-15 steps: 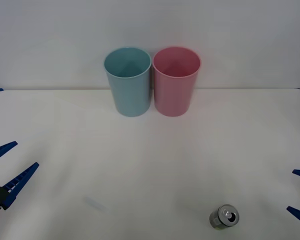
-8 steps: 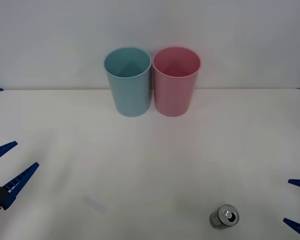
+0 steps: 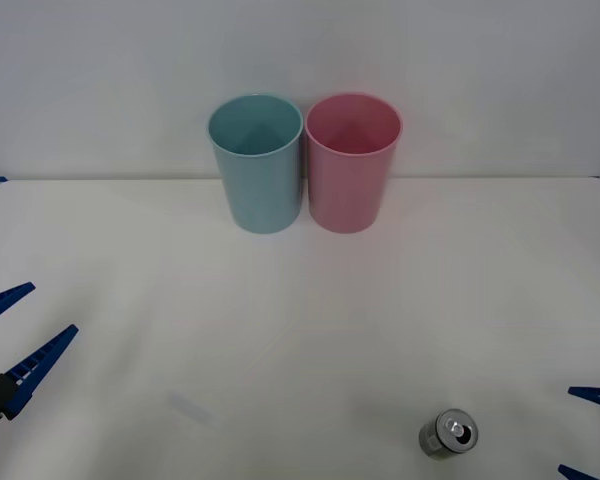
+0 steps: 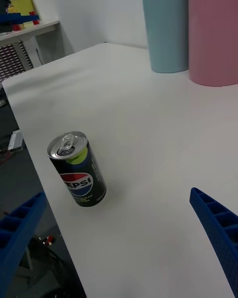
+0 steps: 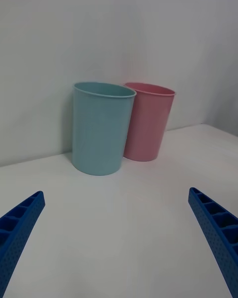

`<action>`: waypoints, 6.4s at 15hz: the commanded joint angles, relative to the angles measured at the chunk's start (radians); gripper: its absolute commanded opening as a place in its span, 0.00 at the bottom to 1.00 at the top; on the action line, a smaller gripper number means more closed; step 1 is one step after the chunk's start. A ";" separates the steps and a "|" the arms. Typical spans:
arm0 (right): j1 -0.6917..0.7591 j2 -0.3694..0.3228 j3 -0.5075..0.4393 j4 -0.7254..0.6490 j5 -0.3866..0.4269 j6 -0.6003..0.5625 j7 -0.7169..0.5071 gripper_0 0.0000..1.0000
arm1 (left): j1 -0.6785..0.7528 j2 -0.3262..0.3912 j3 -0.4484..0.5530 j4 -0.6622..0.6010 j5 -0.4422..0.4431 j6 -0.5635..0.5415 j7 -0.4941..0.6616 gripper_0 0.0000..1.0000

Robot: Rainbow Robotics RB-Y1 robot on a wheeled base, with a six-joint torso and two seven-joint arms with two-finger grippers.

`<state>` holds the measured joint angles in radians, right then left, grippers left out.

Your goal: Grasp the object on the table and drop it into the matching bin: aluminum can to the light blue bin, PET bottle to the pink bin.

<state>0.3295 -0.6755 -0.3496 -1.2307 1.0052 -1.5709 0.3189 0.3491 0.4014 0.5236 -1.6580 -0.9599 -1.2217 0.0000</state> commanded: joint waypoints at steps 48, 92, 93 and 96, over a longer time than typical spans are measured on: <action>-0.049 0.378 0.138 0.042 0.115 0.178 0.281 1.00 | 0.000 0.000 0.000 0.000 0.000 0.000 0.000 1.00; -0.050 0.140 0.383 -0.811 -0.083 0.790 -0.224 0.00 | 0.000 0.000 0.000 0.000 0.000 0.000 0.000 1.00; -0.076 0.123 0.393 -0.820 -0.080 0.808 -0.230 0.00 | 0.000 0.000 0.000 0.000 0.000 0.000 0.000 1.00; -0.167 0.097 0.397 -0.820 -0.040 0.821 -0.319 0.00 | 0.000 0.000 0.000 0.000 0.000 0.000 0.000 1.00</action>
<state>0.1853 -0.5698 0.0467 -2.0511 0.9529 -0.7535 0.0342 0.3491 0.4014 0.5236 -1.6581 -0.9599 -1.2217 0.0000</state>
